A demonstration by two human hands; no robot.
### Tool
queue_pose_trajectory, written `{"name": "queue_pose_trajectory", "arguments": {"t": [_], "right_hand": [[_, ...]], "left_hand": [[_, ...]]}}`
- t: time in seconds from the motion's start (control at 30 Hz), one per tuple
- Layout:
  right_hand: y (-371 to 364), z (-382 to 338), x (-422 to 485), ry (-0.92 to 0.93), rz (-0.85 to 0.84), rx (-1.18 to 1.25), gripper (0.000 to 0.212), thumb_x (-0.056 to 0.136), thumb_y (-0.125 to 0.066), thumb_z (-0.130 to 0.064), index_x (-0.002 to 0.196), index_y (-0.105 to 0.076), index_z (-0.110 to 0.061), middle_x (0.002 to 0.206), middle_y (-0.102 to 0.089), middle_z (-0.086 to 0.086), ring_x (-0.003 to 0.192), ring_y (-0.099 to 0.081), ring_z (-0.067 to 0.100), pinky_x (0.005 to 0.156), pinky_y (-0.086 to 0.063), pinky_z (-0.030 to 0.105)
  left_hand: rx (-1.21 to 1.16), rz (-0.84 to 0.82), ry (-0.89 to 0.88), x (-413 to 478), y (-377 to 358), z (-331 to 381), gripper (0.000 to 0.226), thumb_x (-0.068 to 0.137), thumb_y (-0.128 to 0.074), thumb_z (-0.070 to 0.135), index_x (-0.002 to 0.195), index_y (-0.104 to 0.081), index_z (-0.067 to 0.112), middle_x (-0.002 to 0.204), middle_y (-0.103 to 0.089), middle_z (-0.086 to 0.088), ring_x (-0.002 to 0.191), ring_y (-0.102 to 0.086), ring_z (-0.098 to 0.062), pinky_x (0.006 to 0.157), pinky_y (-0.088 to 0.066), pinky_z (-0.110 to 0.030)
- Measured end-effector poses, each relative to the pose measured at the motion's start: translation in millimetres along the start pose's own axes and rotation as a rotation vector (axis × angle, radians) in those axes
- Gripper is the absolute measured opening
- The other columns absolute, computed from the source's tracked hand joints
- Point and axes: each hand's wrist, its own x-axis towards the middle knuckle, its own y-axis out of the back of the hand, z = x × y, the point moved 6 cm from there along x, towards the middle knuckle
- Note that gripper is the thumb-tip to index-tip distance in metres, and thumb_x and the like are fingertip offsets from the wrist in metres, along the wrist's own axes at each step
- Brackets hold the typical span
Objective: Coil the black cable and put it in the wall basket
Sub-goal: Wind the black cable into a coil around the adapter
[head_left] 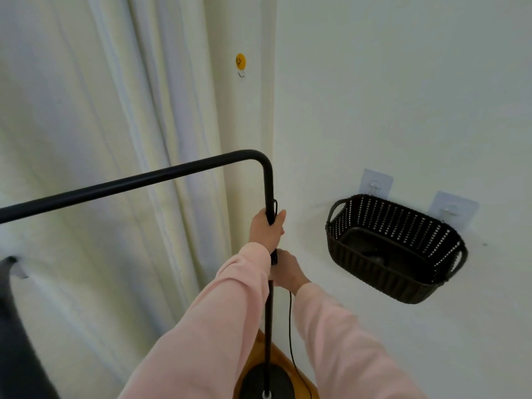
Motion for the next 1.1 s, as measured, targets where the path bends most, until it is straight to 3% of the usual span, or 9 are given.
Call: {"name": "queue_pose_trajectory", "arguments": {"t": [0.2, 0.33, 0.47, 0.6, 0.77, 0.83, 0.9, 0.97, 1.1], "right_hand": [[11, 19, -6, -0.119, 0.076, 0.175, 0.024, 0.086, -0.04, 0.001, 0.065, -0.041, -0.011, 0.076, -0.055, 0.01, 0.088, -0.069, 0.037, 0.062, -0.047, 0.034], [13, 24, -18, -0.147, 0.083, 0.219, 0.021, 0.09, -0.047, -0.008, 0.069, -0.044, -0.008, 0.096, -0.067, 0.022, 0.089, -0.068, 0.04, 0.078, -0.053, 0.043], [22, 19, -28, -0.117, 0.152, 0.266, 0.031, 0.098, -0.035, -0.022, 0.075, -0.044, -0.005, 0.08, -0.062, 0.016, 0.059, -0.062, 0.03, 0.064, -0.045, 0.034], [31, 15, -36, -0.099, 0.198, 0.183, 0.034, 0.095, -0.039, -0.018, 0.062, -0.039, -0.009, 0.061, -0.049, 0.003, 0.038, -0.046, 0.015, 0.051, -0.036, 0.024], [37, 5, -52, 0.003, 0.21, 0.027, 0.005, 0.09, -0.047, -0.011, 0.086, -0.05, -0.009, 0.065, -0.05, -0.002, 0.046, -0.045, 0.007, 0.043, -0.031, 0.019], [42, 4, -57, 0.023, 0.244, 0.018, 0.009, 0.089, -0.047, -0.011, 0.095, -0.053, -0.007, 0.068, -0.051, -0.001, 0.054, -0.049, 0.013, 0.049, -0.035, 0.022], [49, 4, -61, 0.005, 0.278, 0.041, 0.011, 0.089, -0.046, -0.005, 0.078, -0.05, -0.006, 0.061, -0.044, -0.003, 0.059, -0.046, 0.017, 0.054, -0.035, 0.026], [57, 5, -65, -0.028, 0.326, 0.164, 0.031, 0.086, -0.043, 0.003, 0.057, -0.041, -0.01, 0.055, -0.041, -0.001, 0.053, -0.039, 0.013, 0.051, -0.032, 0.023], [70, 2, -72, -0.033, 0.445, 0.338, 0.038, 0.08, -0.047, 0.004, 0.047, -0.039, -0.011, 0.05, -0.037, 0.001, 0.052, -0.031, 0.013, 0.05, -0.028, 0.024]], "left_hand": [[0.016, 0.002, -0.017, -1, -2, -3, 0.009, 0.09, -0.052, 0.017, 0.091, -0.049, 0.01, 0.086, -0.059, -0.007, 0.081, -0.054, -0.023, 0.069, -0.041, -0.028], [0.062, 0.017, -0.035, -12, -1, -5, 0.015, 0.091, -0.05, 0.019, 0.102, -0.051, 0.008, 0.085, -0.054, -0.002, 0.087, -0.051, -0.026, 0.079, -0.039, -0.031], [0.162, 0.152, -0.061, -29, 3, -3, 0.048, 0.092, -0.046, 0.011, 0.138, -0.031, 0.006, 0.141, -0.037, -0.013, 0.13, -0.036, -0.029, 0.106, -0.034, -0.038], [0.163, 0.244, -0.172, -48, 5, 12, 0.037, 0.089, -0.044, 0.002, 0.126, -0.042, 0.003, 0.127, -0.044, -0.014, 0.117, -0.044, -0.029, 0.095, -0.04, -0.032], [0.202, -0.023, -0.358, -66, -17, 25, 0.031, 0.089, -0.038, -0.001, 0.116, -0.054, 0.005, 0.111, -0.057, -0.011, 0.094, -0.052, -0.017, 0.093, -0.044, -0.03], [0.223, -0.132, -0.387, -70, -26, 27, 0.036, 0.087, -0.034, -0.005, 0.114, -0.056, 0.004, 0.108, -0.06, -0.012, 0.091, -0.052, -0.016, 0.095, -0.044, -0.03], [0.264, -0.19, -0.385, -71, -29, 28, 0.039, 0.085, -0.032, -0.008, 0.111, -0.059, 0.004, 0.106, -0.063, -0.013, 0.095, -0.056, -0.022, 0.096, -0.044, -0.032], [0.321, -0.226, -0.385, -68, -27, 28, 0.039, 0.084, -0.033, -0.007, 0.106, -0.062, 0.004, 0.104, -0.066, -0.013, 0.099, -0.06, -0.025, 0.095, -0.046, -0.032], [0.529, -0.322, -0.447, -62, -23, 28, 0.041, 0.08, -0.034, -0.008, 0.103, -0.065, 0.005, 0.111, -0.065, -0.013, 0.107, -0.057, -0.027, 0.097, -0.043, -0.036]]}}
